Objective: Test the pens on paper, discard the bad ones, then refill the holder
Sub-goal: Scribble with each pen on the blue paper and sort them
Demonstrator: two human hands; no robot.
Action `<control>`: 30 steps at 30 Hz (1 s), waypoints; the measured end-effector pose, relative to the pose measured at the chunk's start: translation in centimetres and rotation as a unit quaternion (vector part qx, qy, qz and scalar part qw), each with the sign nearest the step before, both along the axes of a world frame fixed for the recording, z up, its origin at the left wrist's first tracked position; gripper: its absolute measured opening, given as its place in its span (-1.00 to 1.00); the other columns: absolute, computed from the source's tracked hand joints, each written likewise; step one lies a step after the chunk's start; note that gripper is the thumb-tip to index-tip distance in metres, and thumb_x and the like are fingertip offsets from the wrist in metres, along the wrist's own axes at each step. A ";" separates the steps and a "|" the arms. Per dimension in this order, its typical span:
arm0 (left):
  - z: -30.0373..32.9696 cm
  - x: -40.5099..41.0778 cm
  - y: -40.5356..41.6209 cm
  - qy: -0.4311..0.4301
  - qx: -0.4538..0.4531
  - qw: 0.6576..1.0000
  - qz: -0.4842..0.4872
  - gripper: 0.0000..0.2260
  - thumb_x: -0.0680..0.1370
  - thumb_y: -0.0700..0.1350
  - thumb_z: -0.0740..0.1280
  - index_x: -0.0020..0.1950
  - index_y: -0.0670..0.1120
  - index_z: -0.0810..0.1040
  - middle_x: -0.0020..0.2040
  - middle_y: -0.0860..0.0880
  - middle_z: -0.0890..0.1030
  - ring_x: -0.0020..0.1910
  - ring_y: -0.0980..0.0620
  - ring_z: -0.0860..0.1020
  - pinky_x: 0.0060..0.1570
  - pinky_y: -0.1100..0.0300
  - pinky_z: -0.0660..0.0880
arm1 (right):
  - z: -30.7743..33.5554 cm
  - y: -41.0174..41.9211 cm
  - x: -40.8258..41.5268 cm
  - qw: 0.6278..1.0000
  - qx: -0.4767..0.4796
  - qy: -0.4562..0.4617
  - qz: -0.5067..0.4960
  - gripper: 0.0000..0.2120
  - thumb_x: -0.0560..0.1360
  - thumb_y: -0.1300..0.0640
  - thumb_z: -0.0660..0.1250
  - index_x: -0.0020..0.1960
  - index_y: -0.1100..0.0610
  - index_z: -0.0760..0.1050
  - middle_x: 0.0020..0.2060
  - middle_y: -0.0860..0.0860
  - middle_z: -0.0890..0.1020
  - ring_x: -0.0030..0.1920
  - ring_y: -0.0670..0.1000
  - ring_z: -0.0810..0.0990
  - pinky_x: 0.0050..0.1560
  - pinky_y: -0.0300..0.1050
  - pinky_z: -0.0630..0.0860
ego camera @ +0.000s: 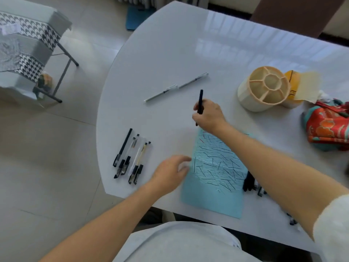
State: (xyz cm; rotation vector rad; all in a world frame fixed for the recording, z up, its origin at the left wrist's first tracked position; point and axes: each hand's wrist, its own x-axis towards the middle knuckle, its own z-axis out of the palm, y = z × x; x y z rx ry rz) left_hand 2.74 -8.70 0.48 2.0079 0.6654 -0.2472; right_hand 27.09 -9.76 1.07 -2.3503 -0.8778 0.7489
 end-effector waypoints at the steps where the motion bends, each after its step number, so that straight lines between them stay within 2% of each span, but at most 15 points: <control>1: 0.3 0.5 0.1 -0.006 -0.030 0.998 0.053 -0.67 0.61 -0.01 0.31 0.38 0.07 0.50 0.26 0.12 0.58 0.19 0.19 0.54 0.26 0.15 0.46 | 0.6 -2.0 -0.8 0.994 0.048 0.084 -0.060 -0.89 0.39 0.15 0.33 -0.09 0.05 0.55 -0.22 -0.02 0.64 -0.24 0.07 0.66 -0.19 -0.10 0.59; 4: 1.0 2.3 -0.2 -0.008 -0.114 0.988 0.104 -0.64 0.60 0.04 0.32 0.40 0.14 0.40 0.08 0.18 0.61 -0.08 0.23 0.63 0.01 0.19 0.56 | 1.4 -8.3 -4.1 0.936 0.132 0.285 -0.160 -0.96 0.49 0.19 0.37 -0.09 0.16 0.58 -0.26 0.11 0.66 -0.30 0.13 0.70 -0.19 0.01 0.69; 6: 0.9 3.6 -0.7 0.007 -0.146 0.986 0.075 -0.71 0.61 -0.04 0.32 0.33 0.07 0.48 -0.04 0.10 0.65 -0.19 0.12 0.67 -0.04 0.14 0.59 | 1.4 -11.8 -6.4 0.906 0.146 0.350 -0.188 -0.94 0.57 0.22 0.38 -0.06 0.20 0.58 -0.25 0.16 0.70 -0.24 0.17 0.72 -0.19 -0.03 0.68; 7: 0.9 4.1 -1.1 0.016 -0.149 0.988 0.042 -0.79 0.61 -0.08 0.31 0.23 0.03 0.57 -0.12 0.07 0.67 -0.24 0.06 0.67 -0.06 0.10 0.61 | 1.2 -13.3 -7.3 0.897 0.151 0.365 -0.199 -0.92 0.60 0.22 0.37 -0.07 0.20 0.58 -0.25 0.17 0.71 -0.22 0.16 0.73 -0.18 -0.05 0.68; 9: 1.0 4.6 -1.9 0.027 -0.128 0.991 -0.041 -0.85 0.61 -0.10 0.28 -0.01 0.02 0.64 -0.23 0.04 0.66 -0.32 0.03 0.66 -0.12 0.05 0.62 | 0.8 -15.8 -8.5 0.893 0.160 0.360 -0.219 -0.85 0.61 0.19 0.37 -0.12 0.19 0.62 -0.27 0.16 0.71 -0.24 0.13 0.72 -0.18 -0.05 0.67; 12: 1.5 5.2 -2.9 0.027 -0.034 0.990 -0.133 -0.81 0.62 -0.04 0.25 -0.14 0.03 0.59 -0.31 0.07 0.64 -0.38 0.12 0.62 -0.15 0.03 0.59 | 0.4 -18.7 -9.6 0.888 0.171 0.304 -0.300 -0.72 0.57 0.07 0.43 -0.26 0.19 0.62 -0.40 0.11 0.64 -0.39 0.07 0.60 -0.30 -0.03 0.57; 15: 1.9 6.2 -4.3 0.016 0.110 0.969 -0.222 -0.77 0.66 0.02 0.18 -0.09 -0.01 0.56 -0.28 0.06 0.61 -0.30 0.02 0.58 -0.17 -0.02 0.54 | 0.1 -20.4 -10.7 0.848 0.199 0.290 -0.397 -0.67 0.55 0.03 0.46 -0.35 0.13 0.60 -0.43 0.10 0.60 -0.46 0.05 0.51 -0.40 -0.10 0.47; 19: 2.0 6.6 -6.0 0.017 0.181 0.948 -0.261 -0.73 0.68 0.07 0.12 0.05 -0.03 0.54 -0.13 0.01 0.58 -0.17 -0.07 0.54 -0.14 -0.03 0.50 | -0.1 -20.9 -11.8 0.812 0.209 0.294 -0.459 -0.73 0.57 0.10 0.44 -0.30 0.12 0.62 -0.43 0.05 0.62 -0.49 0.00 0.53 -0.43 -0.15 0.52; 22: 1.2 4.7 -5.0 0.040 0.227 0.937 -0.262 -0.70 0.69 0.08 0.09 0.03 -0.06 0.54 -0.08 -0.01 0.59 -0.13 -0.08 0.57 -0.14 -0.01 0.50 | 0.0 -23.1 -8.8 0.735 0.224 0.254 -0.587 -0.80 0.58 0.17 0.40 -0.20 0.19 0.54 -0.43 0.04 0.60 -0.52 -0.05 0.53 -0.50 -0.16 0.52; 23: 0.8 3.5 -4.3 0.058 0.232 0.939 -0.248 -0.69 0.69 0.08 0.10 0.02 -0.06 0.54 -0.07 -0.01 0.60 -0.12 -0.09 0.58 -0.14 0.00 0.49 | 0.1 -24.4 -7.4 0.732 0.220 0.235 -0.600 -0.81 0.58 0.17 0.39 -0.20 0.19 0.53 -0.42 0.06 0.61 -0.51 -0.06 0.53 -0.49 -0.16 0.53; 24: 0.5 2.3 -3.5 0.067 0.239 0.941 -0.231 -0.70 0.68 0.09 0.11 0.02 -0.05 0.55 -0.06 -0.01 0.61 -0.11 -0.09 0.59 -0.15 0.01 0.49 | 0.3 -25.7 -6.2 0.747 0.210 0.221 -0.590 -0.81 0.58 0.17 0.40 -0.19 0.20 0.55 -0.41 0.07 0.63 -0.50 -0.05 0.55 -0.48 -0.15 0.56; 27: -0.3 0.2 -2.3 0.035 0.253 0.947 -0.197 -0.74 0.66 0.09 0.18 0.08 0.00 0.60 0.01 0.07 0.63 -0.06 -0.02 0.60 -0.15 0.07 0.50 | 0.3 -26.4 -6.2 0.837 0.171 0.231 -0.466 -0.83 0.57 0.14 0.42 -0.14 0.22 0.64 -0.33 0.10 0.72 -0.38 0.06 0.67 -0.35 -0.09 0.65; 30: -0.3 -0.1 -3.2 -0.002 0.205 0.957 -0.203 -0.77 0.65 0.05 0.23 0.12 -0.01 0.63 0.14 0.13 0.62 0.06 0.05 0.59 -0.02 0.10 0.53 | -0.1 -24.1 -10.0 0.881 0.178 0.273 -0.343 -0.89 0.53 0.22 0.42 -0.16 0.10 0.69 -0.29 0.14 0.73 -0.27 0.25 0.71 -0.22 0.13 0.67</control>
